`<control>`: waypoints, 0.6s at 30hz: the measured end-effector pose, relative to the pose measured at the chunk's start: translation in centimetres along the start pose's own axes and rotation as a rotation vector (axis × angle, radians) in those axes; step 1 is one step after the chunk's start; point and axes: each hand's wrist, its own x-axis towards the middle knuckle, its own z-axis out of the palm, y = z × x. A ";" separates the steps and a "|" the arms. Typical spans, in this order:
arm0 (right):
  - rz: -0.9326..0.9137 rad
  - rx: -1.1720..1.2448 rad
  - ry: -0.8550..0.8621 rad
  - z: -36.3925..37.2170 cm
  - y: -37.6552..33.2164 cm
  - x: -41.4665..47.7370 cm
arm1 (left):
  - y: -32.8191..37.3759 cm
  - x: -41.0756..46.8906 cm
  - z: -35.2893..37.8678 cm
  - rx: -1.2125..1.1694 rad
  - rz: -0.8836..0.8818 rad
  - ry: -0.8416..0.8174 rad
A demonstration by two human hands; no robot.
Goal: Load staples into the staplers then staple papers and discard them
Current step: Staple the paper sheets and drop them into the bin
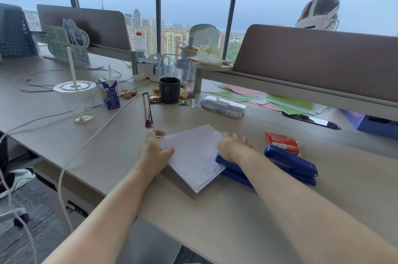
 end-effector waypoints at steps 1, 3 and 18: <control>-0.007 -0.010 0.005 0.0 0.0 0.0 | 0.1 0.0 0.0 0.013 0.004 0.006; -0.029 -0.034 0.000 -0.1 0.0 -0.1 | 0.0 0.1 0.0 0.015 0.019 0.017; -0.084 0.026 0.049 0.1 0.3 -1.0 | -0.1 -0.1 0.8 0.100 0.081 -0.001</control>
